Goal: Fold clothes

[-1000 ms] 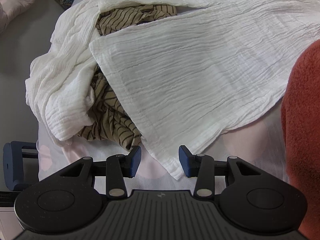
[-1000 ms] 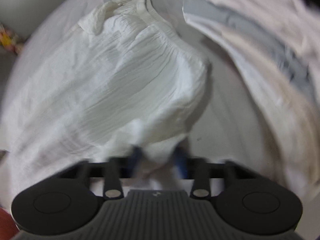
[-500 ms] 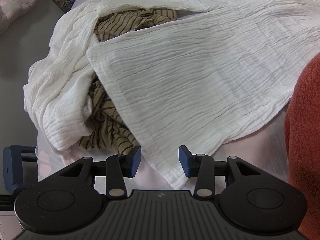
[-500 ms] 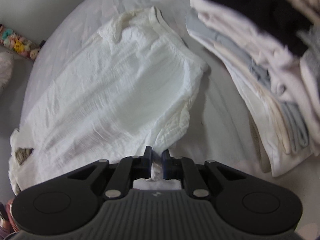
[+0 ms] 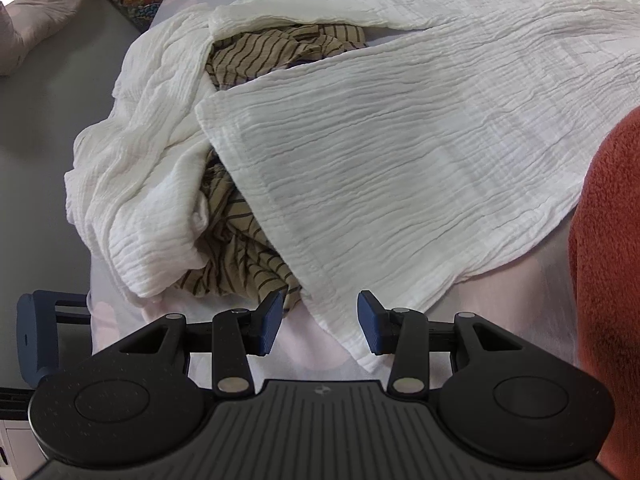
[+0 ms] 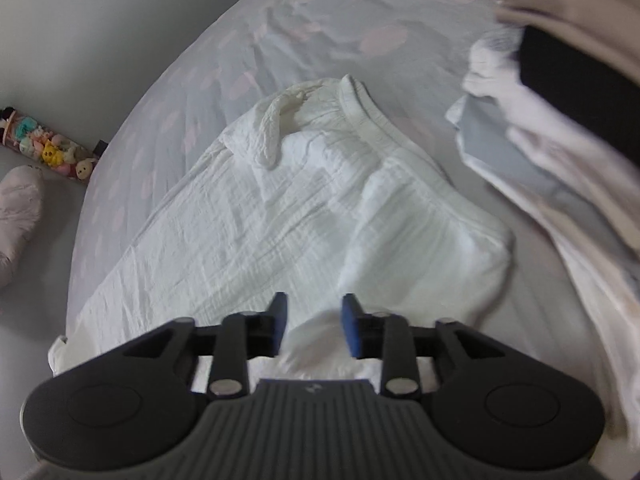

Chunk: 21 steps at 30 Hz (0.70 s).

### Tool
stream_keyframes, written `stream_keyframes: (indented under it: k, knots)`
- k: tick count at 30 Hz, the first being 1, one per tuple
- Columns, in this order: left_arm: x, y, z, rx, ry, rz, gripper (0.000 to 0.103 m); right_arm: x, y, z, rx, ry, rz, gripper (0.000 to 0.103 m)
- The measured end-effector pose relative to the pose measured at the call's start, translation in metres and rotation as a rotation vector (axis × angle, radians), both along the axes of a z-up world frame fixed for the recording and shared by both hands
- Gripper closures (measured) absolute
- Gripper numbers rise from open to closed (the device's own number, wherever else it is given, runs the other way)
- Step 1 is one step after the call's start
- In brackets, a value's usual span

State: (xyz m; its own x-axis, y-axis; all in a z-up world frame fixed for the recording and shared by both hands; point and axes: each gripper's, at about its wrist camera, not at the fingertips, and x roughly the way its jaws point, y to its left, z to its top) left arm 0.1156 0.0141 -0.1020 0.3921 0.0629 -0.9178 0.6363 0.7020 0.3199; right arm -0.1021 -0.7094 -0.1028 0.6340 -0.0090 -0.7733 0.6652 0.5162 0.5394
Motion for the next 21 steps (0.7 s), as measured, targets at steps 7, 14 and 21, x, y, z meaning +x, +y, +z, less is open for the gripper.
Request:
stream_keyframes:
  k: [7,14,21]
  knots:
    - [0.006,0.005,0.001,0.018,-0.001,0.023,0.064,0.015,0.019,0.009,-0.137,0.080,0.143,0.070]
    - [0.021,-0.013,0.004,-0.004,-0.013,0.001,0.064,0.035,0.035,-0.024,-0.191,0.217,0.274,0.085]
    - [0.032,-0.042,0.011,-0.024,-0.024,-0.049,0.062,0.055,0.027,-0.079,-0.141,0.305,0.277,0.086]
